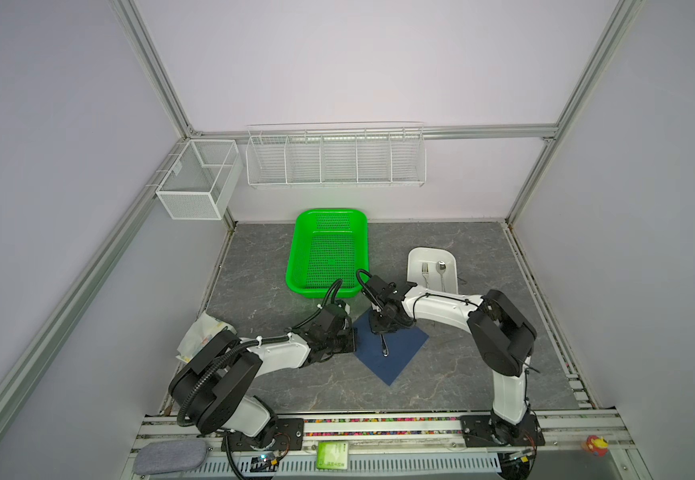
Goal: Place the utensils on the paper napkin and roll it up
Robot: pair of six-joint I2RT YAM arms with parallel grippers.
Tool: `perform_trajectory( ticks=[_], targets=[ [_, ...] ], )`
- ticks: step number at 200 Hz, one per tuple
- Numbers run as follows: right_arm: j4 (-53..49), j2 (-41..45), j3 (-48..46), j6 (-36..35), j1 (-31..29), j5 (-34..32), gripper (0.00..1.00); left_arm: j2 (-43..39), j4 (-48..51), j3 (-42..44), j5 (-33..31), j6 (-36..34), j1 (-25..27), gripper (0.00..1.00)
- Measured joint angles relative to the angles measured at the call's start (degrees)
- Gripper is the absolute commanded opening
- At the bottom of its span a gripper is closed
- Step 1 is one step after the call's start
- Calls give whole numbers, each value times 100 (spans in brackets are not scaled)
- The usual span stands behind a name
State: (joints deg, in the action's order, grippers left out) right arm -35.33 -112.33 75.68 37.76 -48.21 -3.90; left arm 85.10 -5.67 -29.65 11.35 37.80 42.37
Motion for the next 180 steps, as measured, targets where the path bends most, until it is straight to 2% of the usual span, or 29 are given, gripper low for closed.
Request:
perform_trajectory(
  ticks=[106,180],
  targets=[
    [157,133,-199,258,151,0,15,-11,-59,35,-42,13,0,0],
    [221,186,-273,365,164,-15,17,-15,-55,35,-39,13,0,0]
  ],
)
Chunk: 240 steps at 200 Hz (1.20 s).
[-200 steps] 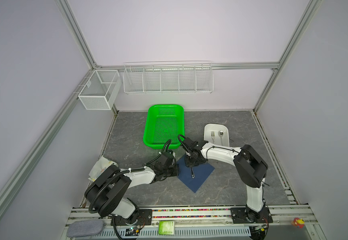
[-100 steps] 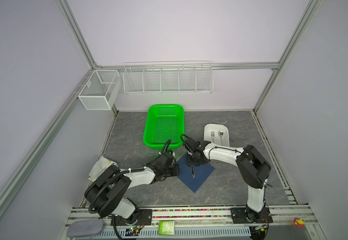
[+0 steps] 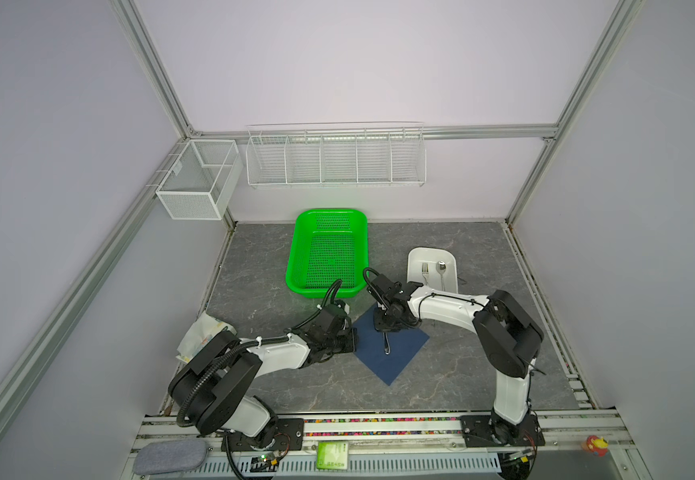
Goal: Place the utensils on the paper napkin and roll it up
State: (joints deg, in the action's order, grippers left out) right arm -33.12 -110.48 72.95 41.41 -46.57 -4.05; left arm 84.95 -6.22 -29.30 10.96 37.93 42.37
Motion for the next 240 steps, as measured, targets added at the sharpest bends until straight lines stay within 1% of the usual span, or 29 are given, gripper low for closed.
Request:
perform_trajectory(
  ticks=[51,59,68,97,115,135,145,164,183,197,214,240],
  targets=[
    [-9,76,0,59,44,46,21,-52,90,0,7,-2,0,0],
    [-11,144,-2,70,68,46,23,-70,127,-2,11,-2,0,0],
    [-20,245,-4,74,96,48,31,-90,179,-7,28,-9,0,0],
    [-44,708,-4,83,227,87,32,-181,385,-52,76,-33,0,5],
    [-136,1071,13,59,330,42,35,-247,522,-184,116,-74,0,9],
    [-330,1534,98,-15,621,-52,37,-363,664,-411,138,-157,0,10],
    [-396,1744,162,-74,914,-61,39,-420,778,-570,138,-216,0,11],
    [-553,1908,334,-245,1563,-50,38,-509,973,-881,133,-302,0,13],
    [-789,1738,579,-466,2149,-11,37,-592,1126,-1152,129,-389,0,14],
    [-1049,1362,892,-678,2439,44,37,-616,1220,-1338,127,-448,0,15],
    [-1296,833,1252,-960,2616,44,36,-616,1261,-1532,107,-555,0,17],
    [-1746,-52,1904,-1349,2723,-42,34,-549,1429,-1952,76,-730,-11,19]
  ],
)
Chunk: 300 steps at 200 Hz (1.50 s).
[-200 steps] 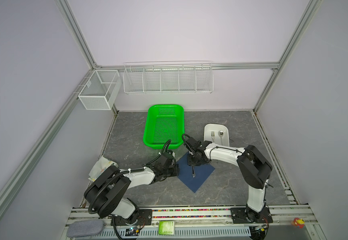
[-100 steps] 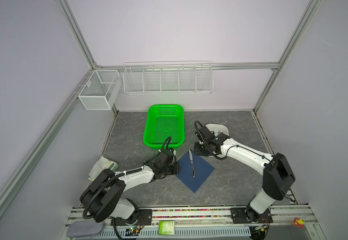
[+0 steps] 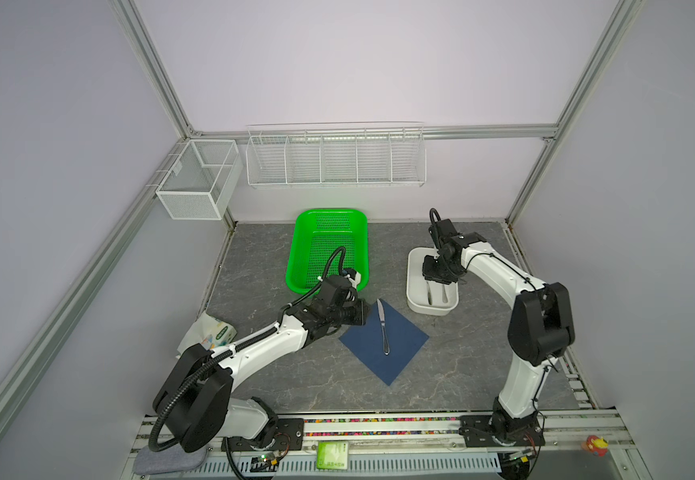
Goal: Place the utensils on the paper napkin and roll it up
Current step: 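Open the right gripper, release the knife, and move back to the tray, then lower the right gripper into the tray and grasp the silver fork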
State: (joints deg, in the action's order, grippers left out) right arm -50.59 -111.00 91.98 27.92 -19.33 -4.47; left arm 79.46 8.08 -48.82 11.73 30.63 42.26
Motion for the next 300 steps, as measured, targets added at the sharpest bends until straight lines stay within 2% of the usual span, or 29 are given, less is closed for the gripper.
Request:
perform_trajectory(
  ticks=[49,152,254,300],
  targets=[
    [-610,-1167,940,-527,87,-107,34,173,160,-498,-155,-146,-33,21],
    [-1180,-2284,1987,-879,258,20,28,240,557,-498,-173,-341,-321,21],
    [-1530,-2417,2210,-994,203,-22,7,238,608,-498,-127,-376,-439,21],
    [-1381,-2107,1856,-984,195,-90,7,131,640,-498,-146,-374,-452,22]
  ],
)
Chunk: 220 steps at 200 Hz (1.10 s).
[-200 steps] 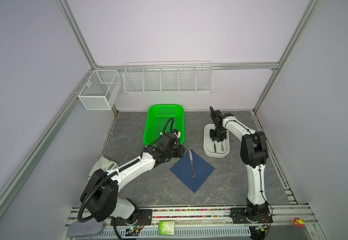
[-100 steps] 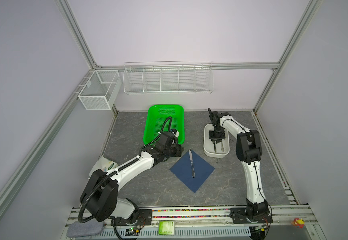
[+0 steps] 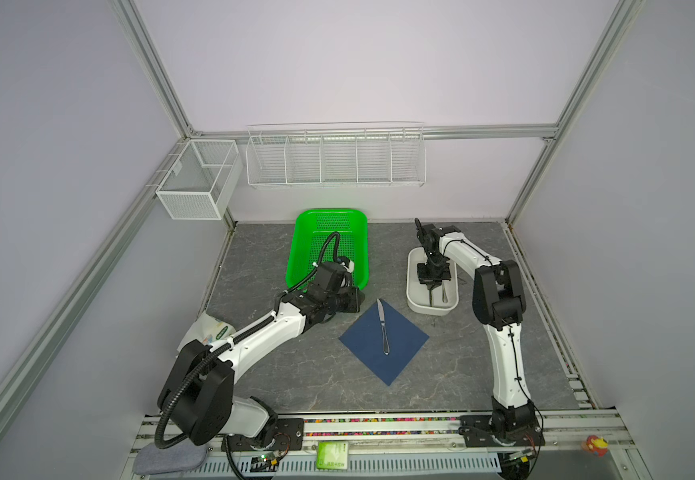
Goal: Place the utensils on the paper napkin and roll it up
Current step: 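Lower the right gripper into the tray and grasp the silver fork, then lift the fork and carry it over the napkin beside the knife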
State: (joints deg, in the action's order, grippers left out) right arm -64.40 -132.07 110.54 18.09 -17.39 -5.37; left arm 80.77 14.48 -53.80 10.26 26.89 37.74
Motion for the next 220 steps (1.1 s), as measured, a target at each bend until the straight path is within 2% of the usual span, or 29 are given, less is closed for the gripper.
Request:
perform_trajectory(
  ticks=[83,124,181,220],
  targets=[
    [101,1840,-422,164,-33,247,7,-155,-52,79,-144,0,-31,22],
    [151,2474,-970,354,-538,546,7,-160,-52,92,-168,11,-42,22],
    [474,2503,-1945,870,-1886,892,7,-302,-61,341,-243,94,-59,22],
    [815,2085,-2197,1139,-2251,984,7,-498,-50,382,-295,94,-61,22]
  ],
)
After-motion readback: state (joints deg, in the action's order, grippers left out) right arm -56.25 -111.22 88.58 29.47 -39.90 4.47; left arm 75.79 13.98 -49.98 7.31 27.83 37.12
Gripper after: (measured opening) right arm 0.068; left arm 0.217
